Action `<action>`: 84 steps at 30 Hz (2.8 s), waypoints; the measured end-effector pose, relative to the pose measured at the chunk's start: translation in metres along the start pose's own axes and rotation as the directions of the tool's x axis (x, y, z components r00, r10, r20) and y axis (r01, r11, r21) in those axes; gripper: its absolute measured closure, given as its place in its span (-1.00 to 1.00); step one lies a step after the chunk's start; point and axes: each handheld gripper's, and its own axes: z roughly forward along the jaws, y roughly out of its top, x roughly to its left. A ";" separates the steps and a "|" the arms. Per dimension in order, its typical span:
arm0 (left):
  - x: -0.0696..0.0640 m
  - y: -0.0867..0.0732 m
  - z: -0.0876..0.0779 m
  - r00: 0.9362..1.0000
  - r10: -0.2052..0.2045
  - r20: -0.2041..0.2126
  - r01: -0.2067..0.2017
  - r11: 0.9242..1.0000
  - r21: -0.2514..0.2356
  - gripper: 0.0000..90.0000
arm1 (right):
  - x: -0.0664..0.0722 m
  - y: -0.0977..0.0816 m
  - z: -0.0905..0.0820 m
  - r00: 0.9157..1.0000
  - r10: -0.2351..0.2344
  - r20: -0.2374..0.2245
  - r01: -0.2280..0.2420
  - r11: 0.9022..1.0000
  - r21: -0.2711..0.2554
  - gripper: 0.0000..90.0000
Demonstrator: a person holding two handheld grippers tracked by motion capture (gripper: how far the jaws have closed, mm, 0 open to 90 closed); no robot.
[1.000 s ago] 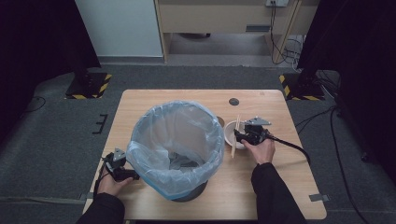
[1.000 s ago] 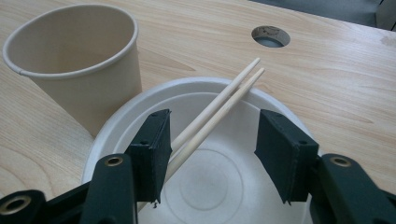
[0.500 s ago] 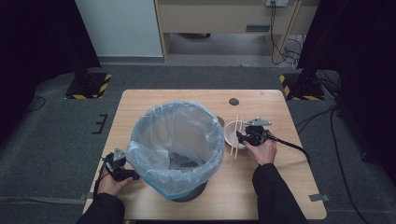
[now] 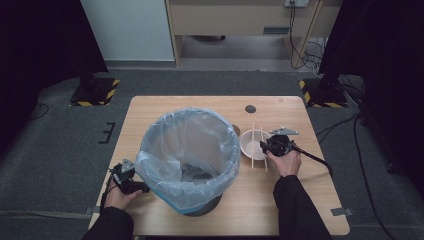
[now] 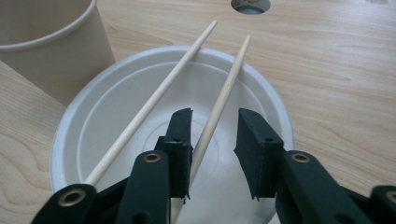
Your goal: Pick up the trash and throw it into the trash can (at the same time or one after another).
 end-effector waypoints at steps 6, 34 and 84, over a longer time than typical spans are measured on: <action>0.000 0.000 0.000 1.000 0.000 0.000 0.000 1.000 0.000 -1.00 | 0.000 -0.002 0.001 1.000 0.005 0.000 -0.005 1.000 0.021 0.69; 0.000 0.000 0.000 1.000 0.003 0.003 -0.003 1.000 0.000 -1.00 | -0.018 0.027 -0.048 0.992 0.096 -0.085 -0.110 0.978 -0.174 0.90; 0.000 0.000 0.000 1.000 0.005 0.004 -0.005 1.000 0.001 -1.00 | 0.040 0.117 -0.201 0.860 -0.131 -0.493 -0.233 0.758 -0.609 0.91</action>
